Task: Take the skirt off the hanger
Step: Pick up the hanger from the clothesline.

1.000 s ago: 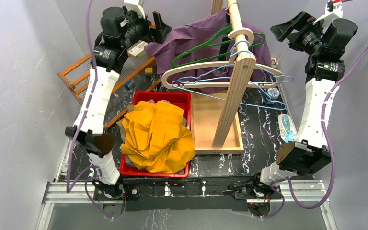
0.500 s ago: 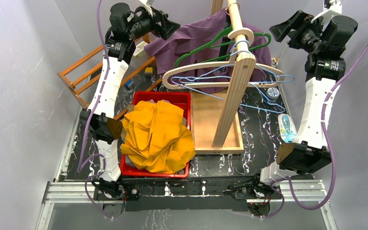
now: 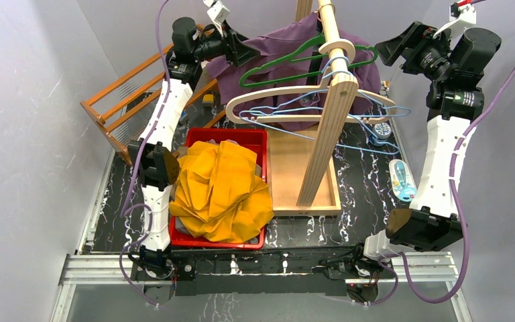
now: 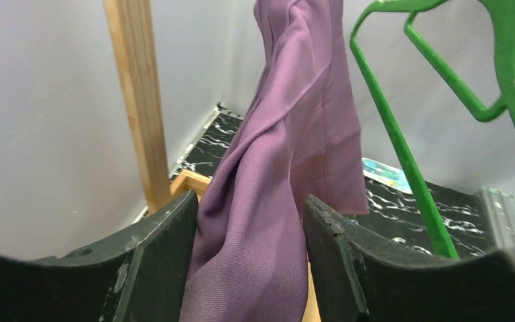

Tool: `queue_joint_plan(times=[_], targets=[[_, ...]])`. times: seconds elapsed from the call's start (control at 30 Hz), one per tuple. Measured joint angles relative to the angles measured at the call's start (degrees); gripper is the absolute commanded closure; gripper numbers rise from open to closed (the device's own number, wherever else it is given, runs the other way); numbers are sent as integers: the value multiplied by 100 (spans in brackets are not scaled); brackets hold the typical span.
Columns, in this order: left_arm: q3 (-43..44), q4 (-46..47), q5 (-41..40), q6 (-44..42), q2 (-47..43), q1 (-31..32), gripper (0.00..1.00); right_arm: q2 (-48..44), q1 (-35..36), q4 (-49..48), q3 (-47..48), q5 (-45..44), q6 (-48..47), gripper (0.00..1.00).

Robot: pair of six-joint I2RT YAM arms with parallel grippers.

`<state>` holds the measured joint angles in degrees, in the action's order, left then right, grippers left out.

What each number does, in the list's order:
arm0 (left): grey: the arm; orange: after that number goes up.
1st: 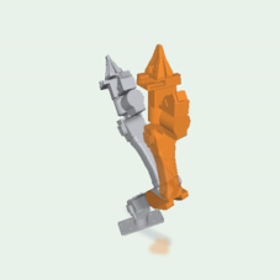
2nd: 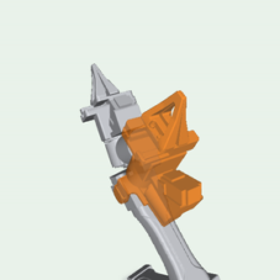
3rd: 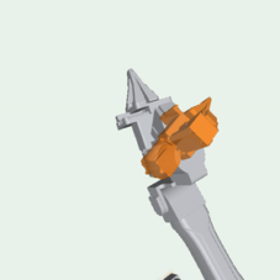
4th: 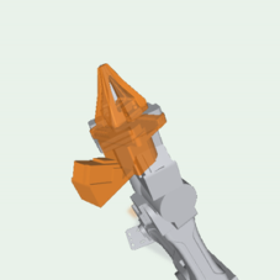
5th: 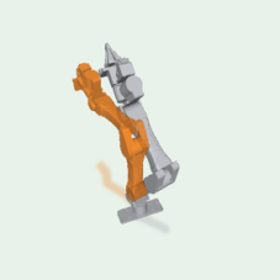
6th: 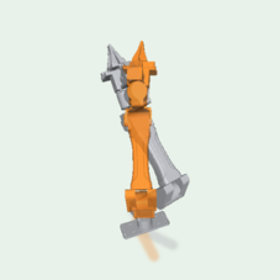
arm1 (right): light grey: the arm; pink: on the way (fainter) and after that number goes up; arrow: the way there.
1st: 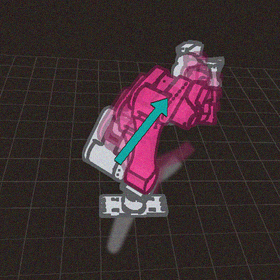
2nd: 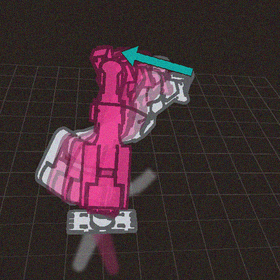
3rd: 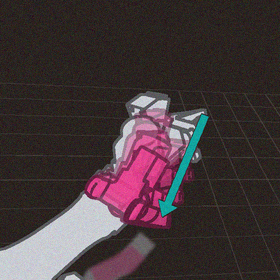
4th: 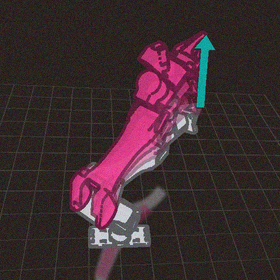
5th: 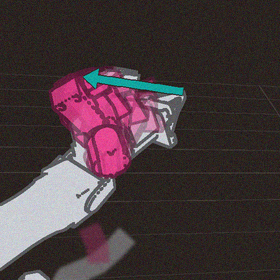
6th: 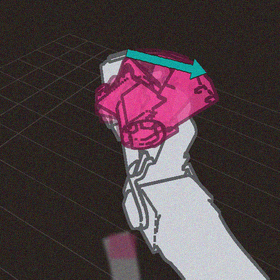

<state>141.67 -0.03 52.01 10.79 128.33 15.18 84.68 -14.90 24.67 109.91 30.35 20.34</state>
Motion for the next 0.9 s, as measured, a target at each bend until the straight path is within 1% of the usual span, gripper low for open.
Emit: queue_joint_plan(times=[0.07, 0.13, 0.23, 0.3, 0.33, 0.4, 0.47, 0.5, 0.53, 0.6, 0.63, 0.7, 0.9], targets=[[-271, 492, 181, 321, -15, -9, 49, -2, -2, -28, -33, 7, 2, 2], [-494, 872, 326, 625, -17, -7, 48, -11, -2, -81, -101, 7, 4, 2], [-542, 1084, 437, 863, 44, -7, 29, -44, -2, -166, -212, 28, 39, 2], [-481, 1178, 457, 960, 101, -7, 24, -59, -2, -251, -269, 63, 57, 2], [-448, 1198, 463, 984, 133, -7, 25, -66, -2, -273, -293, 94, 68, 2], [-361, 1276, 457, 1086, 219, -4, 39, -68, 0, -304, -302, 127, 74, 2], [-337, 1440, 463, 1270, 291, 11, 51, -96, 0, -391, -376, 146, 76, 2], [-332, 1528, 474, 1338, 323, 24, 61, -105, 0, -398, -409, 155, 76, 2], [-317, 1626, 479, 1408, 361, 42, 65, -111, 0, -426, -444, 155, 76, 2], [-317, 1705, 483, 1508, 407, 72, 67, -114, 0, -459, -485, 155, 79, 2], [-321, 1742, 481, 1537, 420, 94, 72, -114, 0, -501, -514, 155, 79, 2], [-424, 1919, 476, 1633, 417, 153, 86, -133, 2, -557, -590, 155, 85, 2], [-1058, 2435, 435, 1814, 227, 387, 98, -173, 2, -688, -776, 153, 96, 2]])
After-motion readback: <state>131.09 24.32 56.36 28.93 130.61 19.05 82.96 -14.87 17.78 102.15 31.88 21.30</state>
